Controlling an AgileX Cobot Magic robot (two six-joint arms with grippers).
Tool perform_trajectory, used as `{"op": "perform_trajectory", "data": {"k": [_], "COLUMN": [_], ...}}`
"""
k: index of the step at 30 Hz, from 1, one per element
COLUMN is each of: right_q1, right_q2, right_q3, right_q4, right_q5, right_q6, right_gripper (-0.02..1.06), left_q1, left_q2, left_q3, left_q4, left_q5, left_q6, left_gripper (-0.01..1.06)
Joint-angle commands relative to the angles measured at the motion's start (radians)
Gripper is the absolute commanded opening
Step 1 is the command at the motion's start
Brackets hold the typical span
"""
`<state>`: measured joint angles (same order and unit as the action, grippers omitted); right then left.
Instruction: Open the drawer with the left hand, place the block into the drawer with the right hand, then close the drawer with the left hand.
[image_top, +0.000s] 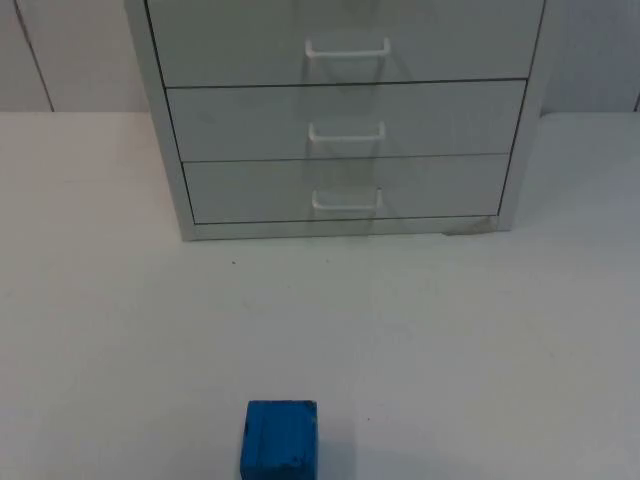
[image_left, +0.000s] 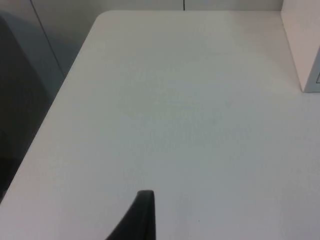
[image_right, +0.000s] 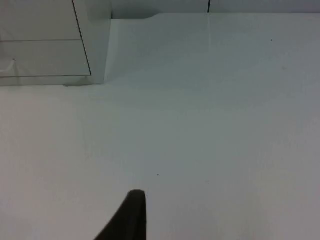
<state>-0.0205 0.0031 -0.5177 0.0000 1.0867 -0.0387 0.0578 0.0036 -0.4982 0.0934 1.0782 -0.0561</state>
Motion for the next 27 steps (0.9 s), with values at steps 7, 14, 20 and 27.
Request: {"op": "perform_trajectory", "data": {"k": [7, 14, 20, 27], "right_q1": [-0.005, -0.005, -0.005, -0.005], "right_q2": [0.149, 0.341, 0.556, 0.752], "right_q3": [-0.048, -0.115, -0.166, -0.169], "right_q4": [0.007, 0.0, 0.011, 0.0], "right_q5": [-0.038, -0.115, -0.17, -0.197], "right_q6": [0.001, 0.001, 0.003, 0.003], "right_gripper": [1.04, 1.04, 1.04, 1.04], "left_q1": [0.003, 0.003, 0.003, 0.003], "left_q2": [0.049, 0.234, 0.459, 0.718], "left_q3": [-0.036, -0.116, -0.182, -0.214], "left_q4": [-0.031, -0.075, -0.122, -0.13], "left_q5": [0.001, -0.02, -0.136, -0.222], "left_q6": [0.0, 0.0, 0.0, 0.033], "left_gripper": [1.05, 1.05, 1.05, 1.05]}}
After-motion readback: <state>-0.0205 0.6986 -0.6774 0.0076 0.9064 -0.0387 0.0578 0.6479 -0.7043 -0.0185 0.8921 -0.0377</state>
